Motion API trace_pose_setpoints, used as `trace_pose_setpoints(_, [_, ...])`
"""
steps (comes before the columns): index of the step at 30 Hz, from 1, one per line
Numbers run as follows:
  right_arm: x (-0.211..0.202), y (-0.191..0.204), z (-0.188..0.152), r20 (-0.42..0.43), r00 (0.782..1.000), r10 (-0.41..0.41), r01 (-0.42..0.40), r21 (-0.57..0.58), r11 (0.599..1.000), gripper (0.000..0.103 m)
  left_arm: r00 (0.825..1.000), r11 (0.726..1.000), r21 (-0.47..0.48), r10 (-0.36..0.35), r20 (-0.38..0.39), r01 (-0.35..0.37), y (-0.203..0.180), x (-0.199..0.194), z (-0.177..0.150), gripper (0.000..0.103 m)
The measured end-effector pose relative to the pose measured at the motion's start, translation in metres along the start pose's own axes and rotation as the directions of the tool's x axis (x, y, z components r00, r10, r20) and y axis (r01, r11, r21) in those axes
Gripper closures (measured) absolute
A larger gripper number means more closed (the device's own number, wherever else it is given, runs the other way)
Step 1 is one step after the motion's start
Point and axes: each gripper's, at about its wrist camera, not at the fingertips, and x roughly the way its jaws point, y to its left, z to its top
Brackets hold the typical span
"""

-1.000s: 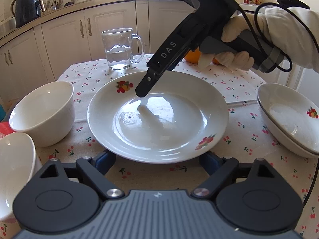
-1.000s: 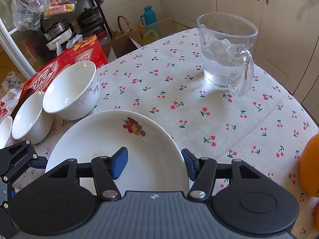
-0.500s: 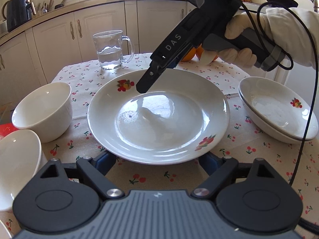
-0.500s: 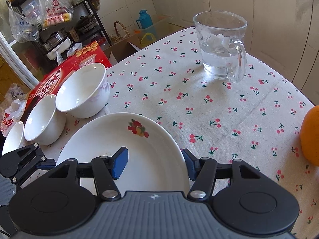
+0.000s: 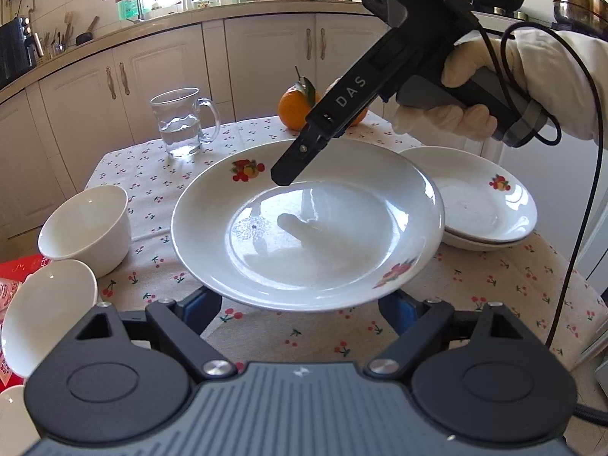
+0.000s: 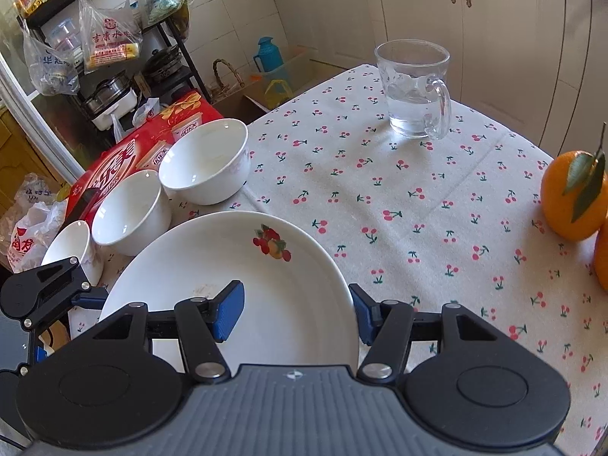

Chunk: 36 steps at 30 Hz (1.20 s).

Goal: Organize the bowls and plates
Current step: 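Carry the flat fruit-print plate with the right tool over the deep-plate stack, then lower the flat plate onto the stacked deep plates with the right tool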

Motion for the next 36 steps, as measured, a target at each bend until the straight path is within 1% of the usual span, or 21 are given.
trace_pose_setpoints(8, [-0.038, 0.008, -0.038, 0.043, 0.998, -0.047, 0.045, 0.057, 0.997, 0.038, 0.998, 0.996, 0.069, -0.058, 0.017, 0.057, -0.025, -0.014, 0.002, 0.014])
trace_pose_setpoints(15, [-0.069, 0.006, -0.07, 0.078, 0.992, -0.095, 0.086, 0.11, 0.99, 0.038, 0.993, 0.984, 0.133, -0.118, 0.012, 0.116, -0.047, -0.013, 0.006, 0.014])
trace_pose_setpoints(26, [-0.109, -0.018, -0.12, 0.113, 0.977, -0.181, 0.152, 0.223, 0.963, 0.038, 0.976, 0.951, 0.218, -0.218, -0.027, 0.219, -0.084, 0.01, 0.019, 0.014])
trace_pose_setpoints(31, [-0.117, -0.032, -0.137, 0.116, 0.972, -0.205, 0.168, 0.266, 0.949, 0.038, 0.969, 0.939, 0.24, -0.243, -0.038, 0.245, -0.095, 0.019, 0.024, 0.014])
trace_pose_setpoints(36, [-0.117, -0.045, -0.148, 0.117, 0.97, -0.215, 0.173, 0.296, 0.94, 0.038, 0.967, 0.933, 0.253, -0.251, -0.055, 0.256, -0.102, 0.028, 0.028, 0.014])
